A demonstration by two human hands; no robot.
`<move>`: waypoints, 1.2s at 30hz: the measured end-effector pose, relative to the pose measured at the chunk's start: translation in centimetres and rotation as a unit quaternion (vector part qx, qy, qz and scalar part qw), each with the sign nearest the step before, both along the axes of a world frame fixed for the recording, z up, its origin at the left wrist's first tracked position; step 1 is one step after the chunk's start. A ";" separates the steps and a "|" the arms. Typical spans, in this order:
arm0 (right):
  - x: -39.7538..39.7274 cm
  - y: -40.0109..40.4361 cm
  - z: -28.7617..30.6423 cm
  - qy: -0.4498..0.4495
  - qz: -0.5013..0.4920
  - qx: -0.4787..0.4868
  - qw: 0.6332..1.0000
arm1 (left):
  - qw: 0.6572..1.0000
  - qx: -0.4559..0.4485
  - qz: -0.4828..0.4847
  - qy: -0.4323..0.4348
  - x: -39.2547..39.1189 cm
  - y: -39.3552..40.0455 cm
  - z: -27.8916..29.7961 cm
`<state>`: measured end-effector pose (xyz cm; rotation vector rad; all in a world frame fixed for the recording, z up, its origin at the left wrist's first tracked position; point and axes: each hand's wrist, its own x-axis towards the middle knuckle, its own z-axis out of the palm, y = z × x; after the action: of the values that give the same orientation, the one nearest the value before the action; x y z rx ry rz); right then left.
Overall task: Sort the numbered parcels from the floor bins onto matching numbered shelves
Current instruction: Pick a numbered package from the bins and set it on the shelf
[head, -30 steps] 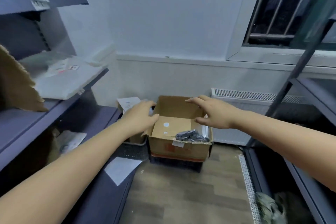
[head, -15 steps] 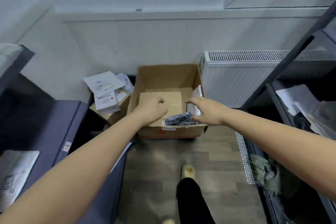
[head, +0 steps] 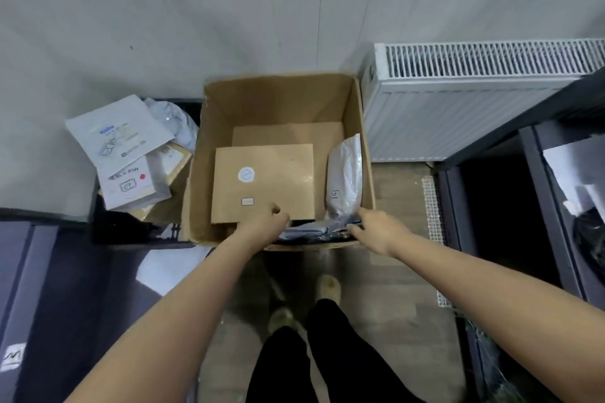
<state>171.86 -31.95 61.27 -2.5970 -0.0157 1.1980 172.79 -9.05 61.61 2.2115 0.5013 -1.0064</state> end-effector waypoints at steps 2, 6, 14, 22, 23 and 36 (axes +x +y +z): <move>1.1 -0.2 -2.0 0.028 -0.056 -0.006 0.998 | 1.000 0.000 0.009 0.019 1.3 -0.5 -2.4; 2.7 -0.1 -5.8 0.073 -0.171 0.013 0.982 | 0.997 0.000 0.016 0.077 3.1 -1.2 -6.7; 2.9 3.0 -11.5 0.213 -0.394 0.077 0.891 | 0.982 -0.010 -0.070 0.174 3.3 -2.4 -14.0; 3.9 3.4 -11.2 0.250 -0.519 0.149 0.804 | 0.980 -0.046 -0.037 0.191 3.6 -1.9 -14.3; 3.9 3.2 -10.9 0.250 -0.518 0.155 0.803 | 0.976 -0.044 -0.031 0.211 3.7 -1.6 -13.8; 2.9 5.2 1.7 0.220 -0.364 0.239 0.873 | 0.964 -0.081 0.008 0.255 3.8 4.3 -0.2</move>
<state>174.80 -26.73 62.95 -1.6095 0.6171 1.2328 176.59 -4.79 61.46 1.7932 0.6320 -1.5591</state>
